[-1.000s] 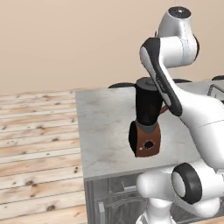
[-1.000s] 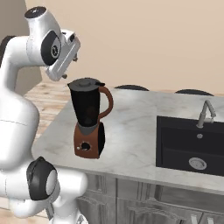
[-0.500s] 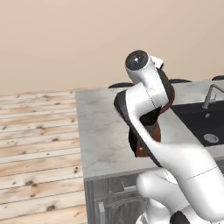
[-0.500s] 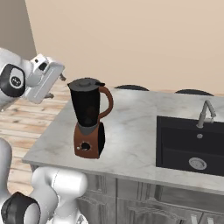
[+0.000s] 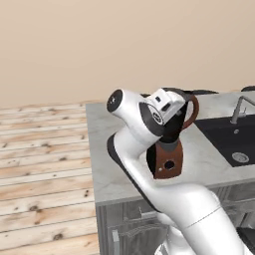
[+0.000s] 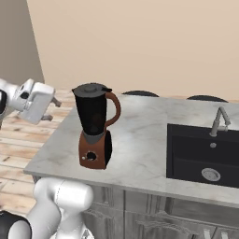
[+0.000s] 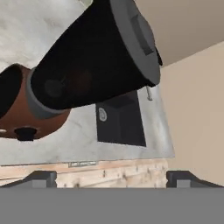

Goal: Open the blender lid, put the peach in the blender, close the lid, and start the blender.

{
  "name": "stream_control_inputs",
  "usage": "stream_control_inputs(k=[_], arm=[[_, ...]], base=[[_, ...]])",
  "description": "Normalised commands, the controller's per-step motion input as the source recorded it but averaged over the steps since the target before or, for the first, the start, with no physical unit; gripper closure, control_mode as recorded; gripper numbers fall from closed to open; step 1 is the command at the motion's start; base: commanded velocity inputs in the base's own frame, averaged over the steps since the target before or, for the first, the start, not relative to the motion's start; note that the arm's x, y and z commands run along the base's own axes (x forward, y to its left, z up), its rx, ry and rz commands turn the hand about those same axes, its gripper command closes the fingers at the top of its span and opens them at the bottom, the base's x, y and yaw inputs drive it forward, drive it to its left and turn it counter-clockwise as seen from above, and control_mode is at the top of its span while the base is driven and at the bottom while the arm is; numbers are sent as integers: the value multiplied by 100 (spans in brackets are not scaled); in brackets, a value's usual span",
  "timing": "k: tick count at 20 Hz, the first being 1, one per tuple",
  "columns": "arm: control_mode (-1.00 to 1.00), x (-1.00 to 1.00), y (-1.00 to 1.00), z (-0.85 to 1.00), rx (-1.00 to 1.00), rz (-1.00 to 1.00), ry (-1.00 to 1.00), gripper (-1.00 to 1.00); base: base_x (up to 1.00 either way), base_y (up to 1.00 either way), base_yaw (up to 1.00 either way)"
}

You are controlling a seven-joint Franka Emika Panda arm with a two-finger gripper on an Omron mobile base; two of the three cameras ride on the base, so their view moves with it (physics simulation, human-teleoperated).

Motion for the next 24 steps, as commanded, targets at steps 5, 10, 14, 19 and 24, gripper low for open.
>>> stream_control_inputs(k=[5, 10, 14, 19, 24], arm=[[-100, -21, -9, -43, 4, -41, -8, -100], [-100, -15, -4, -61, 4, -31, -15, -100], [-100, -19, -1, -72, 5, -16, -29, -100], [-100, -32, -10, -64, 10, -1, -46, -100], [-100, -19, -12, -43, 7, 0, -50, -100]], base=[[0, 0, 0], [0, 0, 0], [0, 0, 0], [0, 0, 0], [0, 0, 0]])
